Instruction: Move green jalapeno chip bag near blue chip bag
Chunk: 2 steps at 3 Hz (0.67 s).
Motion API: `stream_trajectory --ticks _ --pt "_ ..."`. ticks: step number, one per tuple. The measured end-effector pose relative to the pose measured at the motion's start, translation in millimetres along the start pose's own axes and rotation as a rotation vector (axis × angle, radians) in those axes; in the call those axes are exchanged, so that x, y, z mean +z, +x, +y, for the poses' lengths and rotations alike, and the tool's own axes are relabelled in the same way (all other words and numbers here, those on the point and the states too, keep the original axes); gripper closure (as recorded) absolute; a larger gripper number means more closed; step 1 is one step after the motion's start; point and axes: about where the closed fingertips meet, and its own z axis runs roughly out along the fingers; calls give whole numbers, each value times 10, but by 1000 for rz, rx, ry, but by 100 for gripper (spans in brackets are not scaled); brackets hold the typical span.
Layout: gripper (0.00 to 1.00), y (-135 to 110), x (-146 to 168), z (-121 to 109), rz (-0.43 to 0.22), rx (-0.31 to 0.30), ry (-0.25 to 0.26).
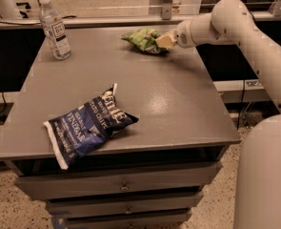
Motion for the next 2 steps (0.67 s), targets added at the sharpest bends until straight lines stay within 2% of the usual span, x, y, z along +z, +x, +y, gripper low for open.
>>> stream_trajectory --ticks 1,2 --pt "100 -72 -150 -5 -12 -29 10" --pt "100 -178 -276 42 -30 -53 -7"
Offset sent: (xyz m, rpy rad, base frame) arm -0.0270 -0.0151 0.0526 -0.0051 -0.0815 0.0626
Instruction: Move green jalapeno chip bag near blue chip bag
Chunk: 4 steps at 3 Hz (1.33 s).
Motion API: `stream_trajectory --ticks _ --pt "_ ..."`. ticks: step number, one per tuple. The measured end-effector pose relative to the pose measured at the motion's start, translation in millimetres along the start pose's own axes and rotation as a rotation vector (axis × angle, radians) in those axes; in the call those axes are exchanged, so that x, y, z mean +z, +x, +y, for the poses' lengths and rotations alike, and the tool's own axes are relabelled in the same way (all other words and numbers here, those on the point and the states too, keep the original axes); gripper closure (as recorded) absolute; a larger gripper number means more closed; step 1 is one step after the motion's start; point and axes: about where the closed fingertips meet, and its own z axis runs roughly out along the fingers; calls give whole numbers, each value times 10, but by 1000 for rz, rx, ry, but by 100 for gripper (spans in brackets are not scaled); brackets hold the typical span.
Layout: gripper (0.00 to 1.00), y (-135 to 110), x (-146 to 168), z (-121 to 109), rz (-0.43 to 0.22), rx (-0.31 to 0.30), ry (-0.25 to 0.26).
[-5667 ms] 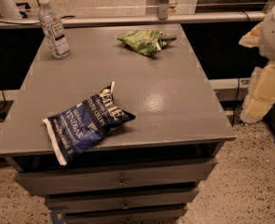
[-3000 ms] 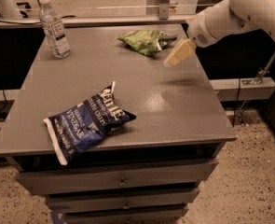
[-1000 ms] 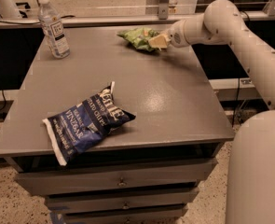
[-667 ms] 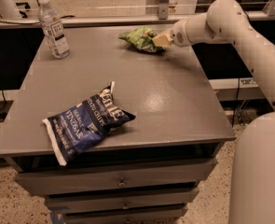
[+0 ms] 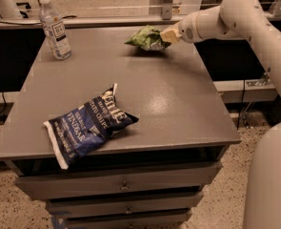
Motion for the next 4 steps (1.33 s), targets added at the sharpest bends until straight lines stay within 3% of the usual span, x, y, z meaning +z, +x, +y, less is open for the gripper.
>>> stream_trajectory --ticks 1,4 --pt "100 -181 -104 159 -11 -37 -60" --pt "100 -403 -434 1277 -60 -172 -338"
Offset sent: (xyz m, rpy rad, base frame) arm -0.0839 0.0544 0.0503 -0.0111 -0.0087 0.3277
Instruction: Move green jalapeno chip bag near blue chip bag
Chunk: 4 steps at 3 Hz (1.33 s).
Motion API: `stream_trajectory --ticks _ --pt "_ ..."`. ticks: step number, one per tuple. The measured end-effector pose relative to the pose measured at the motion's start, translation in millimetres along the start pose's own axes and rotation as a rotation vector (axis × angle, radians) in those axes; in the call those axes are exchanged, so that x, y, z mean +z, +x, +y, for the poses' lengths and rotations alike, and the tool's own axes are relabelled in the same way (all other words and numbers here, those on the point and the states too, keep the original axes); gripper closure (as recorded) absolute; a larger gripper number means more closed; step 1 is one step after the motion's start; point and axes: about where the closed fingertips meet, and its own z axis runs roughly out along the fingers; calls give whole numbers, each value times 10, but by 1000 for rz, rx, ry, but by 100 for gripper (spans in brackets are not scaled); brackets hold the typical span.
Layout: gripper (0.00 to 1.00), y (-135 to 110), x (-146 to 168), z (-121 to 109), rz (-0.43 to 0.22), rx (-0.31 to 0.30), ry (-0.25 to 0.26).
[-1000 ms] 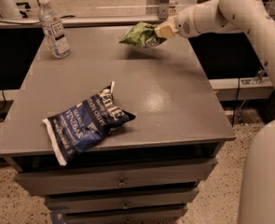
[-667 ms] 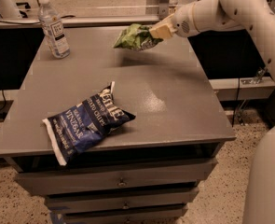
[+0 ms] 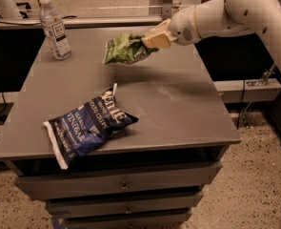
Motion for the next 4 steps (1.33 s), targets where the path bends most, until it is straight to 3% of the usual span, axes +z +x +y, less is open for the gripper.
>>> stream_trajectory --ticks 1,2,4 --pt "100 64 -53 334 5 -28 -55" --pt "100 271 -189 536 40 -36 -64" --pt "100 761 -416 698 131 17 -16"
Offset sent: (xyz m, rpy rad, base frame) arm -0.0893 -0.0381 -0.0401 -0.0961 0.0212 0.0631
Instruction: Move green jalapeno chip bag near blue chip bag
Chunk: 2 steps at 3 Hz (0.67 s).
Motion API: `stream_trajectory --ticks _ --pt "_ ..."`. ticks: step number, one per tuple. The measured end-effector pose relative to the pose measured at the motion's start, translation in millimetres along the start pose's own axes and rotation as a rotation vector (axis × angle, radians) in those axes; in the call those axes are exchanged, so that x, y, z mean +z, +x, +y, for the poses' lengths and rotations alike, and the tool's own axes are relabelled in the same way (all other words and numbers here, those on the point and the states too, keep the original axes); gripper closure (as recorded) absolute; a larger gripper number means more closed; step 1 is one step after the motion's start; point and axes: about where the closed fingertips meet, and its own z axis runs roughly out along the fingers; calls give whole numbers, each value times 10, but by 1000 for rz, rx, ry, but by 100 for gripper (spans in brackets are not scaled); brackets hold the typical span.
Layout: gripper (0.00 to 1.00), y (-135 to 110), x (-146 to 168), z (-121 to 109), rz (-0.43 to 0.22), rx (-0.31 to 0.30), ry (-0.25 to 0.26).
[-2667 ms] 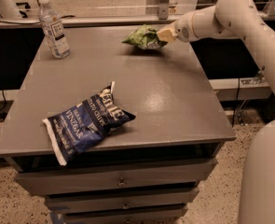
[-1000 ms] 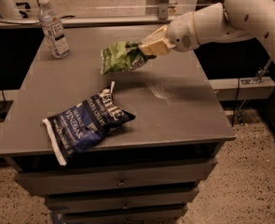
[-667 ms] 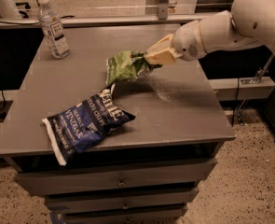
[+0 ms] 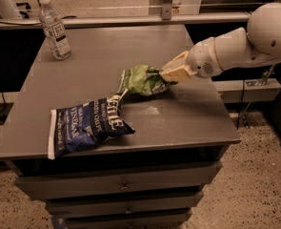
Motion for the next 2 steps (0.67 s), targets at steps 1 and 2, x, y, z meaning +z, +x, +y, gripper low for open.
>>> stream_trajectory --ticks 1,2 --pt "82 164 -47 79 34 38 19" --pt "59 254 -74 129 51 60 29"
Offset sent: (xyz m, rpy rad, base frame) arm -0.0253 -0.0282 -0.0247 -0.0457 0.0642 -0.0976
